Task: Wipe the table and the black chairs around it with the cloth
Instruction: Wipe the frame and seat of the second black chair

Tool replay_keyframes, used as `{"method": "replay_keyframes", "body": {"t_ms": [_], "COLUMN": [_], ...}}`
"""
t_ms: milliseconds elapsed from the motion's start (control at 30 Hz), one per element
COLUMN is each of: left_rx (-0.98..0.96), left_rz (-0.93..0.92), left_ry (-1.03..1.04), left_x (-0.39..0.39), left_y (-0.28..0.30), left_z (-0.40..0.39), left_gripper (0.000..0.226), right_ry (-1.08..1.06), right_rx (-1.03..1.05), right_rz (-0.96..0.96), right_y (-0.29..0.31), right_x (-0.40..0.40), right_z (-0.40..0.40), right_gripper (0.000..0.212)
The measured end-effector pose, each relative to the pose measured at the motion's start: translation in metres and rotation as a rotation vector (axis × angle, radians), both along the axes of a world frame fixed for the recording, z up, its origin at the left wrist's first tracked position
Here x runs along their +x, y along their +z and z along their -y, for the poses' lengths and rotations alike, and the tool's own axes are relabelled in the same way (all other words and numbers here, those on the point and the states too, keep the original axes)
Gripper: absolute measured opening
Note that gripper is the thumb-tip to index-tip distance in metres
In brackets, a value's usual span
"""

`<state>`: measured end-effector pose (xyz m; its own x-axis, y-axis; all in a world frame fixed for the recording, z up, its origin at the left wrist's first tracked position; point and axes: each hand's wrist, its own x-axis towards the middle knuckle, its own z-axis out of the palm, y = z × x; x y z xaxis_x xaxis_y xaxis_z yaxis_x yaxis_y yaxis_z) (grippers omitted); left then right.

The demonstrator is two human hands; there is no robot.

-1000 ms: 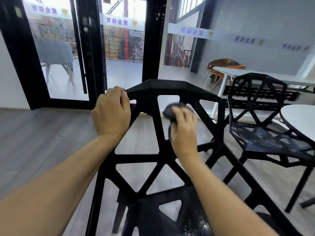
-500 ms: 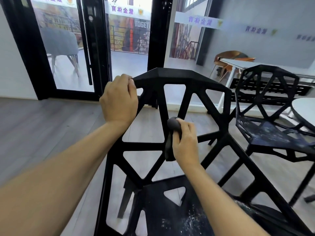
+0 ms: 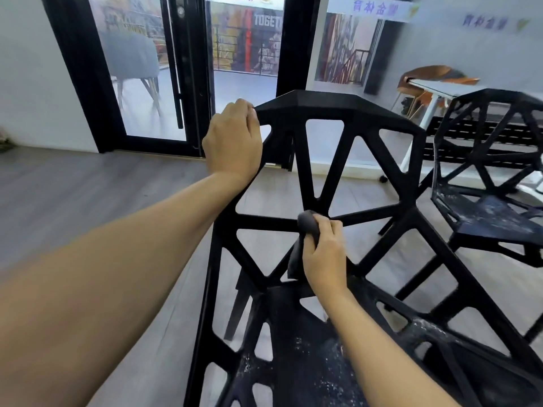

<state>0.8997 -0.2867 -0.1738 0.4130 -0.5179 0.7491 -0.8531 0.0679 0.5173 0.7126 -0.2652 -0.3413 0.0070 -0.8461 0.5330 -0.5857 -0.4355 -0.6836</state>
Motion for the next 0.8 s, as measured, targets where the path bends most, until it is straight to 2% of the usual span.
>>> {"method": "replay_keyframes", "body": {"t_ms": [133, 267, 367, 467, 533, 600, 700, 800], "left_rx": [0.036, 0.058, 0.119, 0.238, 0.287, 0.330, 0.446, 0.526], "left_rz": [-0.001, 0.012, -0.019, -0.129, -0.203, -0.279, -0.418, -0.594], "left_ry": [-0.001, -0.045, -0.111, -0.298, -0.350, -0.291, -0.203, -0.280], "left_x": [0.001, 0.004, 0.009, 0.015, 0.021, 0.027, 0.028, 0.010], "left_y": [0.004, 0.005, 0.009, 0.020, 0.015, -0.010, -0.075, -0.117], "left_z": [-0.001, -0.002, -0.003, -0.017, -0.040, -0.079, -0.153, -0.217], "left_gripper": [0.028, 0.028, 0.028, 0.033, 0.039, 0.044, 0.038, 0.023], "right_ry": [0.134, 0.262, 0.210, 0.117, 0.103, 0.121, 0.143, 0.145], "right_rx": [-0.085, -0.161, -0.162, -0.047, 0.005, 0.021, 0.018, 0.013], "right_rz": [-0.042, -0.050, -0.054, -0.084, -0.115, -0.147, -0.164, -0.142], "right_y": [0.040, 0.049, 0.048, 0.055, 0.058, 0.058, 0.059, 0.061], "right_x": [0.051, 0.085, 0.082, 0.084, 0.085, 0.082, 0.080, 0.080], "right_z": [-0.009, -0.024, -0.020, -0.012, -0.006, -0.005, -0.010, -0.015], "right_gripper": [0.033, 0.034, 0.031, 0.025, 0.024, 0.024, 0.025, 0.025]}}
